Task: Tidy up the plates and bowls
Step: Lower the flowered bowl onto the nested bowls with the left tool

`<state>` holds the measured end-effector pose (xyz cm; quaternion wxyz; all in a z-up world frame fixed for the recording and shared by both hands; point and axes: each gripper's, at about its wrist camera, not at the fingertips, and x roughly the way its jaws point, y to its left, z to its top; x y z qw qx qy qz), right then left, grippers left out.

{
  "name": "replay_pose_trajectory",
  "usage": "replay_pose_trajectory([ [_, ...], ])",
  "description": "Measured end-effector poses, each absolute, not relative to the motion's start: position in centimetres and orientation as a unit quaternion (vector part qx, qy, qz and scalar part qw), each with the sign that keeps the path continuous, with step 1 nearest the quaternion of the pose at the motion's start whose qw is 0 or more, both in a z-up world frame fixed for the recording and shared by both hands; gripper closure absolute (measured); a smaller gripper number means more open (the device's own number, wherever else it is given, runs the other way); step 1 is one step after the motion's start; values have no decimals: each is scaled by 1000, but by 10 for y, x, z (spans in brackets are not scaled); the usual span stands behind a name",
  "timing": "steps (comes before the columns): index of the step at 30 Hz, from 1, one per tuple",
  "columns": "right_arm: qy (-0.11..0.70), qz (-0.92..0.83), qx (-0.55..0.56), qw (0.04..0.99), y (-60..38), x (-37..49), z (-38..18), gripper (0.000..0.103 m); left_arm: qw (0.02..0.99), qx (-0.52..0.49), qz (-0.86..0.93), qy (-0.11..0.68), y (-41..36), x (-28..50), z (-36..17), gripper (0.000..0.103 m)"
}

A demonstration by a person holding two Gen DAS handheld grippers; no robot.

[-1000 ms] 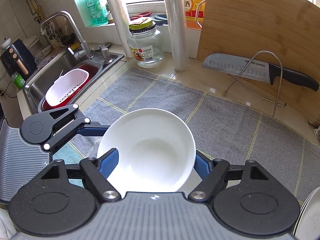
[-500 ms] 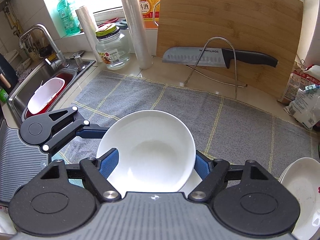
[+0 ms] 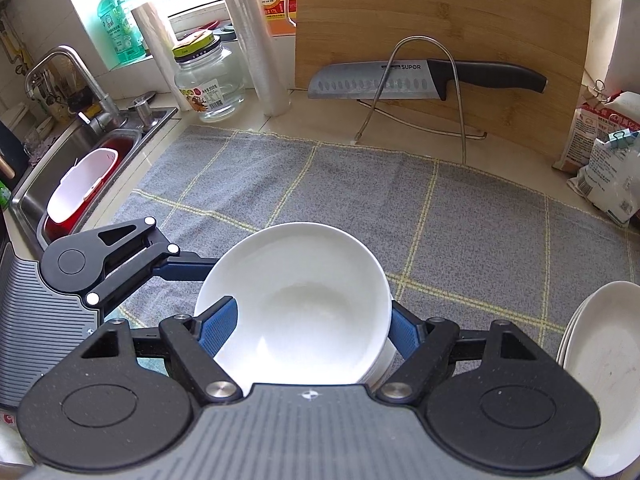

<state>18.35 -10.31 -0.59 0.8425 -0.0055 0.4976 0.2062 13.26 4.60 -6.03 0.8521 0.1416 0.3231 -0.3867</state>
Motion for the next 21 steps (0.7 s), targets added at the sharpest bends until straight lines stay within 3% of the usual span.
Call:
replay_pose_trajectory([
  [21,504,203,1,840,-109,186,-15,19,846,143,-390,334,36,135,-69,14],
])
